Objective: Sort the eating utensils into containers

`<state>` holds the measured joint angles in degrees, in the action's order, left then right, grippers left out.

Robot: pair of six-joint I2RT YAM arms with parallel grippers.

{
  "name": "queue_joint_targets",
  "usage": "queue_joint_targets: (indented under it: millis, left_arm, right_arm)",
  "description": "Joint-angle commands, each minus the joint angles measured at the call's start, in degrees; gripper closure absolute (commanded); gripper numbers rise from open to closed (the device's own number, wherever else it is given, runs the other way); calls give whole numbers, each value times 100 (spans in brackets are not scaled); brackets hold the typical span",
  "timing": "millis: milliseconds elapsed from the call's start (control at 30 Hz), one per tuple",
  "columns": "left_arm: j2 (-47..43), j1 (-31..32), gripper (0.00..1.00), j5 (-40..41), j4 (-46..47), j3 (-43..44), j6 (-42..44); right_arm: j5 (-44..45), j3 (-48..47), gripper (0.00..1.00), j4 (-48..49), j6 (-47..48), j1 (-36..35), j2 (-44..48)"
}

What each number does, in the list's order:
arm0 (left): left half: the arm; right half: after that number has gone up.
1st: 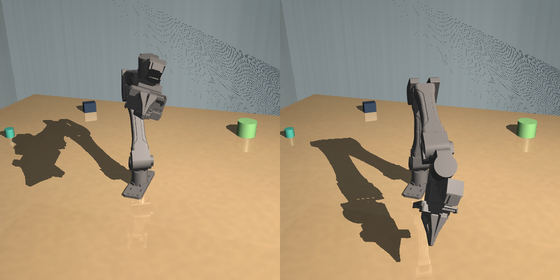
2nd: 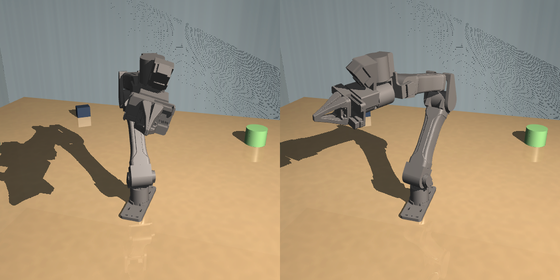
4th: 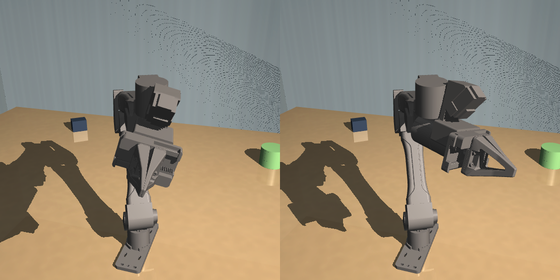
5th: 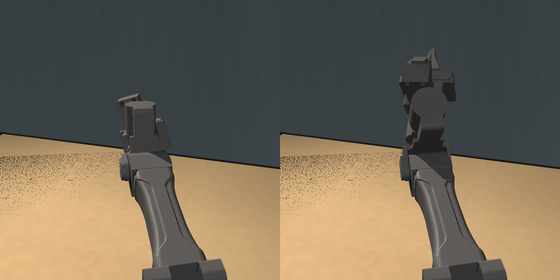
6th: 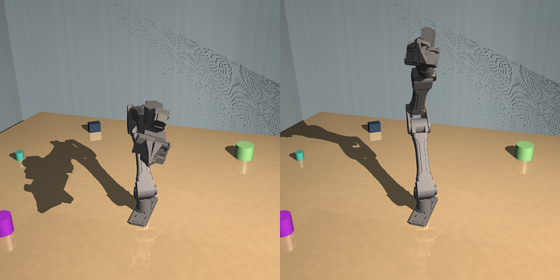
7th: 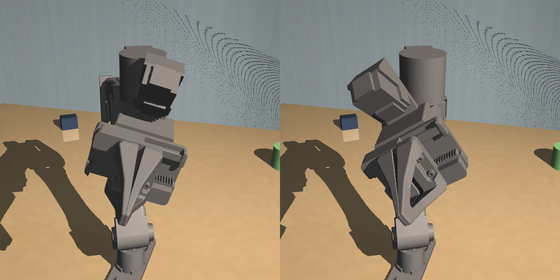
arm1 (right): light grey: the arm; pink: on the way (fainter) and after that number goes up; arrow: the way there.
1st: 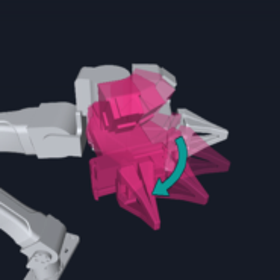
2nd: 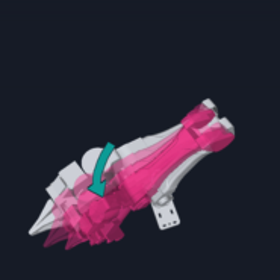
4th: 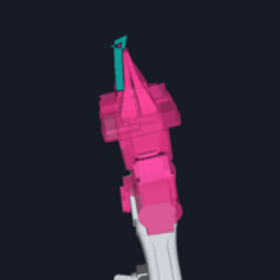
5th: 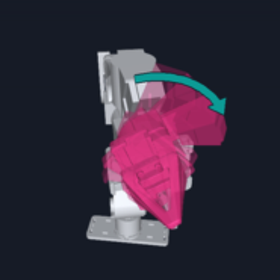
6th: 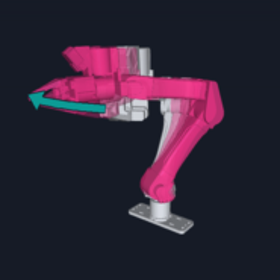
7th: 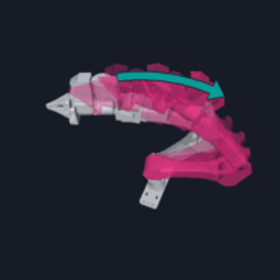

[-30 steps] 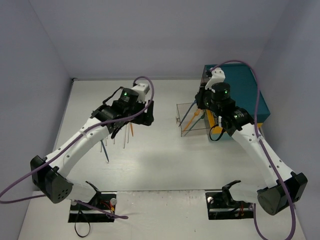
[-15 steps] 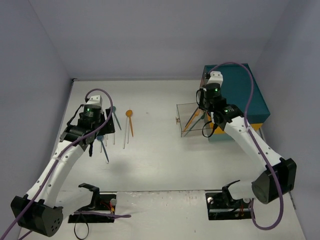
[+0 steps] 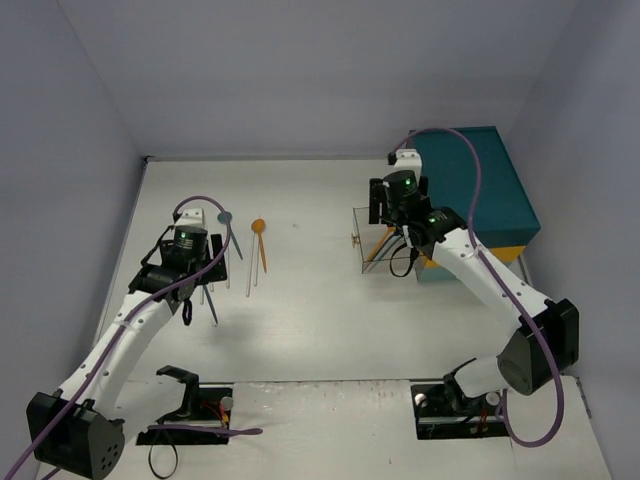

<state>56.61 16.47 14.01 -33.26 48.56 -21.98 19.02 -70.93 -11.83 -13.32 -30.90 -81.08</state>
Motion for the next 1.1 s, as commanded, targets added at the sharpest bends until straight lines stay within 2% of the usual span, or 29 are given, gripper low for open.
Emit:
queue_joint_targets:
  millis: [0, 233, 400, 633, 867, 1067]
  left_arm:
    - [-3, -30, 29, 207, 364, 177, 89]
    - [-99, -58, 29, 329, 356, 144, 54]
    - [-106, -65, 29, 362, 363, 137, 55]
    - [-107, -64, 29, 417, 364, 145, 71]
    - [-100, -65, 29, 418, 347, 139, 83]
    - [-40, -65, 29, 378, 349, 161, 91]
  right_arm:
    - [-10, -495, 31, 48, 7, -805, 40]
    - [-12, -520, 29, -5, -573, -1498, -798]
    - [-168, -707, 27, -23, -637, -1570, -1427]
    - [354, -963, 24, -182, -560, -1492, -2035]
    - [1221, -1031, 23, -699, -549, -1302, -2035]
    - [1519, -930, 22, -892, -452, -1055, -1689]
